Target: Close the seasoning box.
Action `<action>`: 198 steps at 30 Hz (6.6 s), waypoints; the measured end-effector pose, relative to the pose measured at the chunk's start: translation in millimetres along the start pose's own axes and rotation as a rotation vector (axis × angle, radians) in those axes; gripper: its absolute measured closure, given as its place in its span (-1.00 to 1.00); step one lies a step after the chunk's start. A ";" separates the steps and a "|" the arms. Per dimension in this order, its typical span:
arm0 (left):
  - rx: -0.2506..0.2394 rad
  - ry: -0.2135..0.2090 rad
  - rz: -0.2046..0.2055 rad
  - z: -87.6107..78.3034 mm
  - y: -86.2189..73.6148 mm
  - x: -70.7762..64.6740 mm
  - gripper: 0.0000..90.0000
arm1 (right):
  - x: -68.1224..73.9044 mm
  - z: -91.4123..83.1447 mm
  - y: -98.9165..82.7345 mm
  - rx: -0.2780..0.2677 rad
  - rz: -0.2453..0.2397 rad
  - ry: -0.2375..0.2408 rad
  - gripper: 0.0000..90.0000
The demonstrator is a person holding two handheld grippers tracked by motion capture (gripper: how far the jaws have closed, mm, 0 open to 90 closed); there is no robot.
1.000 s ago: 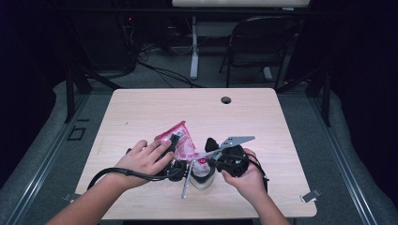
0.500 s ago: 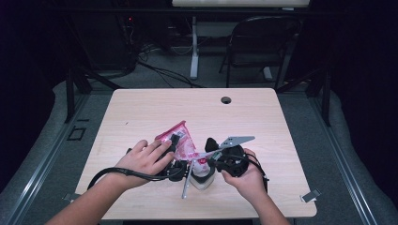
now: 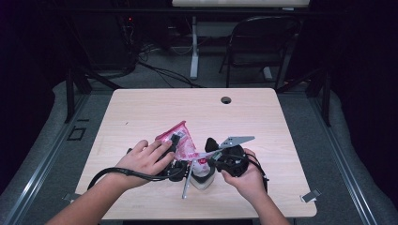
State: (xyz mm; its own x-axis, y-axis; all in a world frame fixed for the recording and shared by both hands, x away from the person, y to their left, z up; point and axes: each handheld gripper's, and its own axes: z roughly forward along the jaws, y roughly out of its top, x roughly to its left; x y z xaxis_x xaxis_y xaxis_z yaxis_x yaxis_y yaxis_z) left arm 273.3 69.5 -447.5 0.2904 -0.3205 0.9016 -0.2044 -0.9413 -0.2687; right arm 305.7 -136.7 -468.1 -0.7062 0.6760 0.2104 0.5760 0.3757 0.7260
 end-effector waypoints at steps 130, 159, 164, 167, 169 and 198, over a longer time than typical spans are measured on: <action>-0.006 0.020 0.045 -1.2 2.6 -2.3 0.76 | 0.0 12.3 -3.8 0.047 -0.017 -0.028 1.00; -0.013 0.026 0.049 -1.9 3.8 -2.2 0.75 | -1.6 13.6 -4.7 0.049 -0.006 -0.027 1.00; -0.014 0.026 0.049 -1.9 4.1 -1.8 0.75 | -1.7 13.7 -4.7 0.050 -0.005 -0.026 1.00; -0.014 0.027 0.052 -2.0 4.1 -1.2 0.75 | -1.9 13.7 -4.7 0.049 -0.005 -0.025 1.00; -0.013 0.021 0.047 -1.9 3.9 -1.4 0.75 | -2.2 13.6 -4.8 0.047 -0.008 -0.024 1.00; -0.012 0.038 0.062 -3.6 4.9 -2.1 0.85 | -0.9 11.7 -3.9 0.033 -0.005 -0.029 1.00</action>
State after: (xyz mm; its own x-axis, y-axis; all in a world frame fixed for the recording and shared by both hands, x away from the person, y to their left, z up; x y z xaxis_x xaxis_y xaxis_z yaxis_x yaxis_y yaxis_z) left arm 268.4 65.9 -449.5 0.2413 -0.3736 0.8956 -0.2320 -0.9184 -0.3206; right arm 308.9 -131.3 -478.8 -0.6969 0.6921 0.1879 0.5864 0.3992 0.7048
